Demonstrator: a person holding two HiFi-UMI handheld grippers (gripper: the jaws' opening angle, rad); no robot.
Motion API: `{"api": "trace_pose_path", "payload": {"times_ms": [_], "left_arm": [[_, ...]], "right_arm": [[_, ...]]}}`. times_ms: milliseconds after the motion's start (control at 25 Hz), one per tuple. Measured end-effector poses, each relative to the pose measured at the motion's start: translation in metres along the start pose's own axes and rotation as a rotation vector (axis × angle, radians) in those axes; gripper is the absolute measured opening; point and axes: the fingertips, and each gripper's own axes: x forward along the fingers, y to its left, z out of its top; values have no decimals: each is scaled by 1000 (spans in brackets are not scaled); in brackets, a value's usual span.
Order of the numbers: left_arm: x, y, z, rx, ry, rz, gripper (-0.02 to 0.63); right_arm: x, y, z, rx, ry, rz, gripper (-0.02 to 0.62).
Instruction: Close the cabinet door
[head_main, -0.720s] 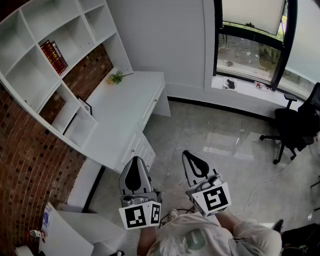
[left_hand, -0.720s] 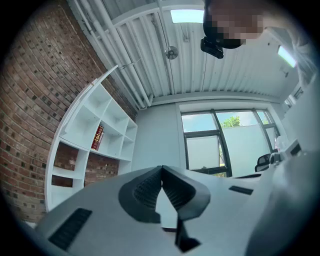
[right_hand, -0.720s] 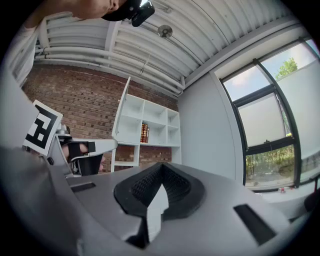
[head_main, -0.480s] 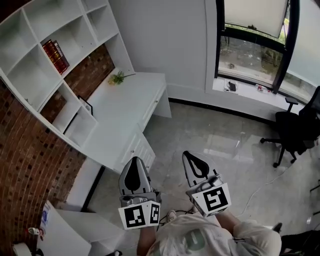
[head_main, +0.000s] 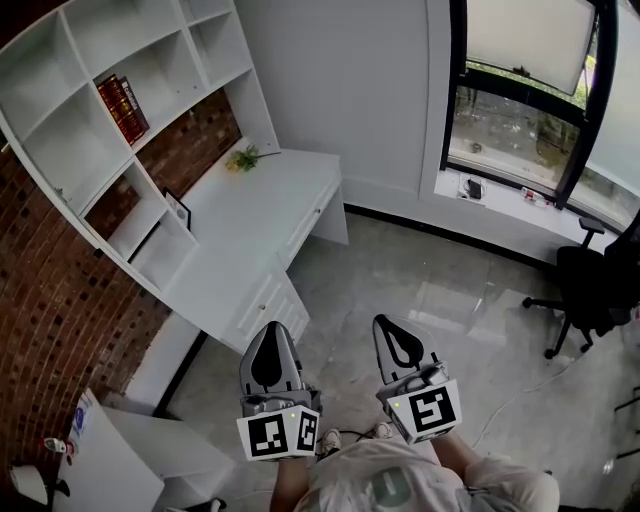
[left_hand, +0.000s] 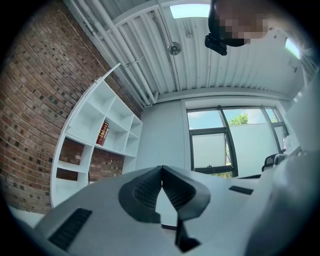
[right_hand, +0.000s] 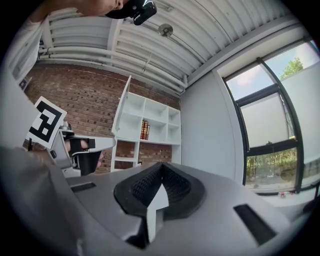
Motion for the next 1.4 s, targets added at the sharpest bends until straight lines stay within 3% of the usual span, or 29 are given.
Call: {"api": "trace_pose_path", "payload": {"times_ms": [200,320,560,800,1160,1400], "left_arm": [[22,-25,-13,6,-16,0,14],[33,-34,-2,28,-42,4,14],[46,-21,-22,9,14,57,14],[77,1,-51,21,49,67,14],[204,77,-70,6,21,46,14],[318,144,-55,2,-17,20,14]], "right_arm": [[-16,-30,-20,9,55,37,17],[-15,-45,-34,23,104,43,17],[4,-45,-35,24,89,103,17],[42,-65,-74,70,133,73,17],[187,-81,-77,12,103,75,17],[337,-57,-43,-42,17,175,17]]}}
